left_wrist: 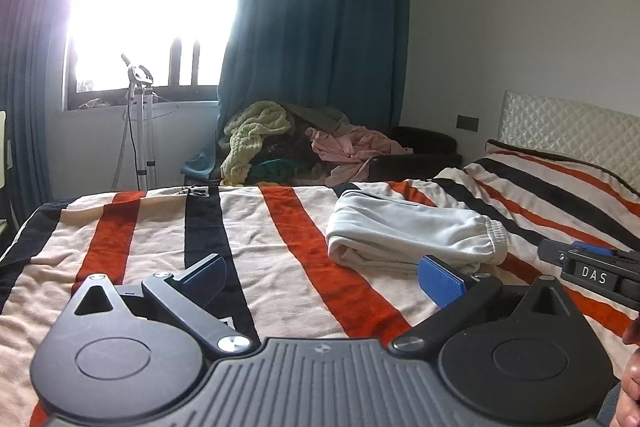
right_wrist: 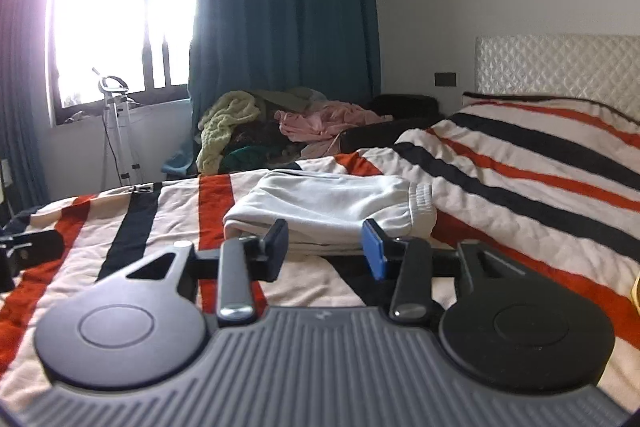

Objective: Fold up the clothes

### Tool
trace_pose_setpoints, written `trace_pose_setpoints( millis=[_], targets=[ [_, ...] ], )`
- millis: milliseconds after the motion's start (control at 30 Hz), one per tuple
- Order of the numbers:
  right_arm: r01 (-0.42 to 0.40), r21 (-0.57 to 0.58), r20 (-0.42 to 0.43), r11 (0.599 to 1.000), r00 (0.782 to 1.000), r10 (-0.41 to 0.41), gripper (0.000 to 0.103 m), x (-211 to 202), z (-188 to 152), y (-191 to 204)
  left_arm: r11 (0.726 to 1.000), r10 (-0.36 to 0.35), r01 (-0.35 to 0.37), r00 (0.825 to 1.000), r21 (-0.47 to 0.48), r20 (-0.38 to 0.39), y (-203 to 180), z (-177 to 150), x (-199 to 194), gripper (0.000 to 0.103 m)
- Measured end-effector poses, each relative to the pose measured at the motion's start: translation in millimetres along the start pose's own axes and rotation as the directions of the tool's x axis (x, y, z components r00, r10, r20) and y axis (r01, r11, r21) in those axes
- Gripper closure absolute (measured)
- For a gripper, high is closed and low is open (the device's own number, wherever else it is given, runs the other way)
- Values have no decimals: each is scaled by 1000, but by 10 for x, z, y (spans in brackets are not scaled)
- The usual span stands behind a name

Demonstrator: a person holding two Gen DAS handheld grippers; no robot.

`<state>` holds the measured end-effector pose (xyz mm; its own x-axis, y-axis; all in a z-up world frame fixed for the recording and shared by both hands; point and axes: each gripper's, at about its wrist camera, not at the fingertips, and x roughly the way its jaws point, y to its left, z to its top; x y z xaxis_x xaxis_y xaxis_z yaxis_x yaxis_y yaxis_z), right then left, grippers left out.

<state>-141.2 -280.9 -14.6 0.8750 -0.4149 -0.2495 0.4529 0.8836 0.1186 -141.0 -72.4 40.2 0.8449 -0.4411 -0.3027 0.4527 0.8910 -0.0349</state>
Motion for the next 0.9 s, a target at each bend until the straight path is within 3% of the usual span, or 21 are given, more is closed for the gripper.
trace_pose_setpoints(
  millis=[67,100,133,367,900],
  targets=[
    [-35,37,-4,999,999,36,43,7,3,-42,1000,0,0,1000,3,-2,-9,-2,1,0],
    [-47,50,-5,998,999,47,14,12,3,-52,1000,1,-1,1000,5,-3,-13,-3,3,0],
    [-56,59,-6,997,998,56,0,18,1,-57,1000,2,-2,1000,6,-4,-14,-4,4,0],
    [-16,-28,-19,999,1000,15,0,44,-24,82,1000,-3,3,1000,13,-16,-43,-23,9,0],
    [9,-30,-9,999,1000,-9,0,38,-26,77,1000,-14,14,1000,-8,-10,-8,-15,-18,0]
  ],
)
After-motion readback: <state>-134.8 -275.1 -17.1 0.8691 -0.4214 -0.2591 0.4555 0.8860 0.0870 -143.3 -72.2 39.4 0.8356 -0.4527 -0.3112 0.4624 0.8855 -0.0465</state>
